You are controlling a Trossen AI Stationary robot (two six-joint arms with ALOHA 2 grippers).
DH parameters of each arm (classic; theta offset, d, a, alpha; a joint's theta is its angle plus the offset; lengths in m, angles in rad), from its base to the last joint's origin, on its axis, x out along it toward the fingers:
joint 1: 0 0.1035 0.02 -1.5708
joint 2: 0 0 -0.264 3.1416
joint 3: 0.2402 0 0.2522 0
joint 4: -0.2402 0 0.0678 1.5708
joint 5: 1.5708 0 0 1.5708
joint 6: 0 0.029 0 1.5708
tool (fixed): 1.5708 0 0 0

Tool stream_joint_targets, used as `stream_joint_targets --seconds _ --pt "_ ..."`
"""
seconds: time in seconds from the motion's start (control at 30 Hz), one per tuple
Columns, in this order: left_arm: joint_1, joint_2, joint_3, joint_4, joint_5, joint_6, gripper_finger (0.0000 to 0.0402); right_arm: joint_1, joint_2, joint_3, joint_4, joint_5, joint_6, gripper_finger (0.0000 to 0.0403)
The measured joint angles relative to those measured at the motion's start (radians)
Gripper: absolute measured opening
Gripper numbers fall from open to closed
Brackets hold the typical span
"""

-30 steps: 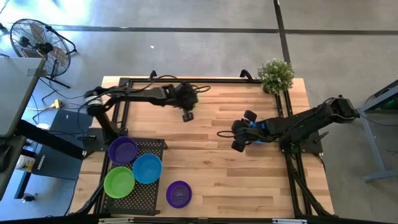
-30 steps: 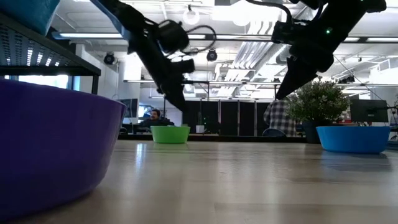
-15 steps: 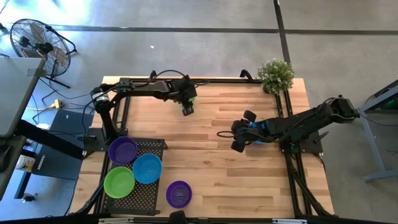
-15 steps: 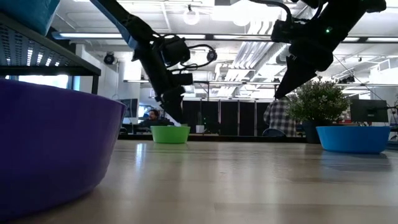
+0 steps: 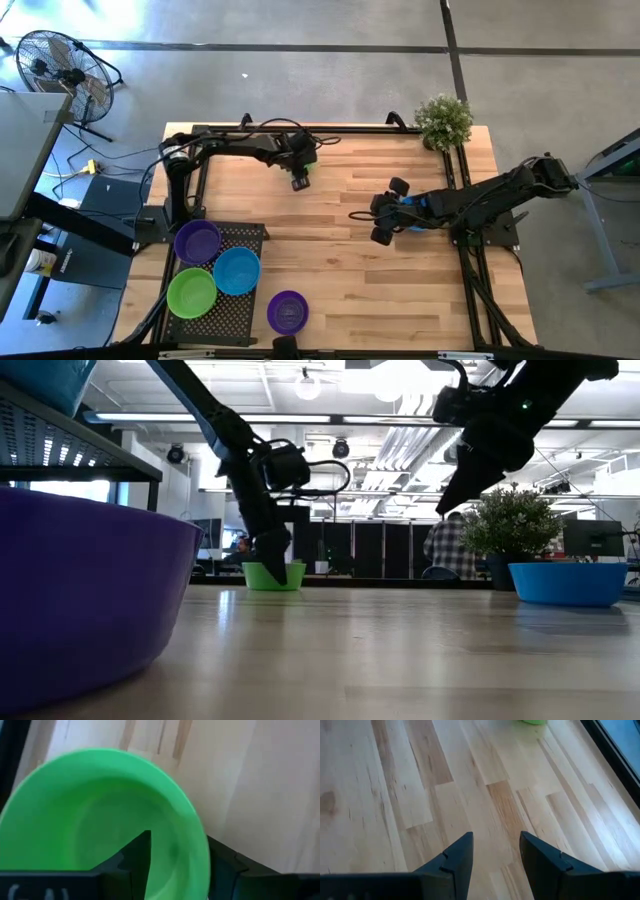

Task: Pick & Place Mini bowls
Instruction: Stack the green bowl on the other green bowls on the shelf

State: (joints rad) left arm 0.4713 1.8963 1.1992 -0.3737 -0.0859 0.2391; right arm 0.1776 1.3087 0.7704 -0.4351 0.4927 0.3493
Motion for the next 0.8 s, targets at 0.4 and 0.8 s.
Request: stream_joint_targets --seconds 0.4,0.8 --pt "0.0 0.004 0.001 -0.02 0.058 0.019 0.0009 0.0 0.0 0.0 0.052 0.005 -0.044 0.0149" --pt "-0.03 -0.044 0.082 -0.187 0.077 0.02 0.0004 0.0 0.0 0.0 0.052 0.008 -0.045 0.0149"
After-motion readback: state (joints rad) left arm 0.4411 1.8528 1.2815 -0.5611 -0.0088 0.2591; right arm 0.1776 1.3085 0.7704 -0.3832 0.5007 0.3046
